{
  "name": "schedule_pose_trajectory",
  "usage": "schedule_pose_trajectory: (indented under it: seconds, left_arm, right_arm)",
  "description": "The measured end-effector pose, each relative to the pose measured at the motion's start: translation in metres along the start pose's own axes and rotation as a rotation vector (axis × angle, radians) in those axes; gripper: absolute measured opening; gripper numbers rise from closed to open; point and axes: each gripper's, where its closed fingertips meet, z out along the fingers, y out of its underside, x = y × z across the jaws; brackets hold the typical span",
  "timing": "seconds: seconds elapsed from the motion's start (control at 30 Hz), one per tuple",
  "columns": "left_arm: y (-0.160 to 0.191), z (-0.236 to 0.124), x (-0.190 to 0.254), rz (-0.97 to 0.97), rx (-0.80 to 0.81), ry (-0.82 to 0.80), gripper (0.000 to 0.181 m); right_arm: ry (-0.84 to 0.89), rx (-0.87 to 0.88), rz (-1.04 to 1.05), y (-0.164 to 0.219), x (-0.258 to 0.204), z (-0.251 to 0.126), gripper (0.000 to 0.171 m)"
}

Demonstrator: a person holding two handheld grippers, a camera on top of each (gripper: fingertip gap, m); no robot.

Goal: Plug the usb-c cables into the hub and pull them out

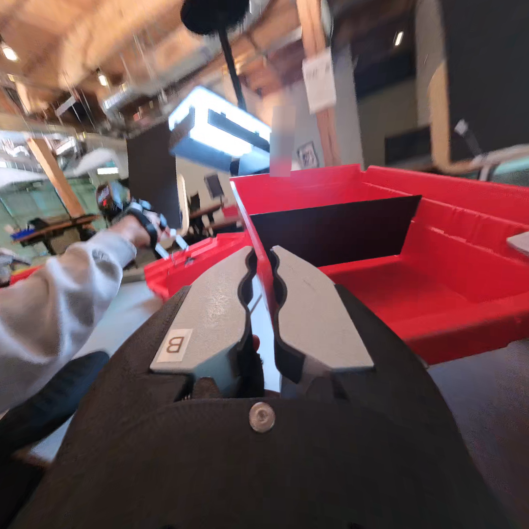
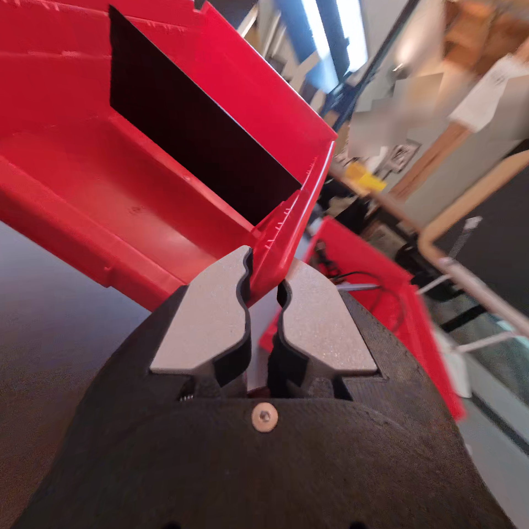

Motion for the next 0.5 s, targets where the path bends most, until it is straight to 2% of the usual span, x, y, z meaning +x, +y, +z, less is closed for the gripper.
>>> schedule_pose_trajectory:
  seconds: [0.13,0.23,0.33,0.5]
  left_arm:
    - [-0.071,-0.004,0.048,-0.029,0.258,0.029,0.008]
    - [-0.11,0.0,0.111,-0.096,0.375,0.169,0.01]
    - [-0.129,0.01,0.195,-0.179,0.377,0.362,0.012]
    - [-0.133,0.017,0.346,-0.292,0.282,0.66,0.013]
  right_arm:
    - [0.219,0.154,-0.047,-0.024,0.074,-0.053,0.012]
    - [0.385,0.177,-0.076,-0.013,0.135,-0.107,0.011]
    - [0.543,0.096,-0.094,0.021,0.191,-0.163,0.01]
    - [0.729,-0.118,-0.036,0.107,0.265,-0.245,0.008]
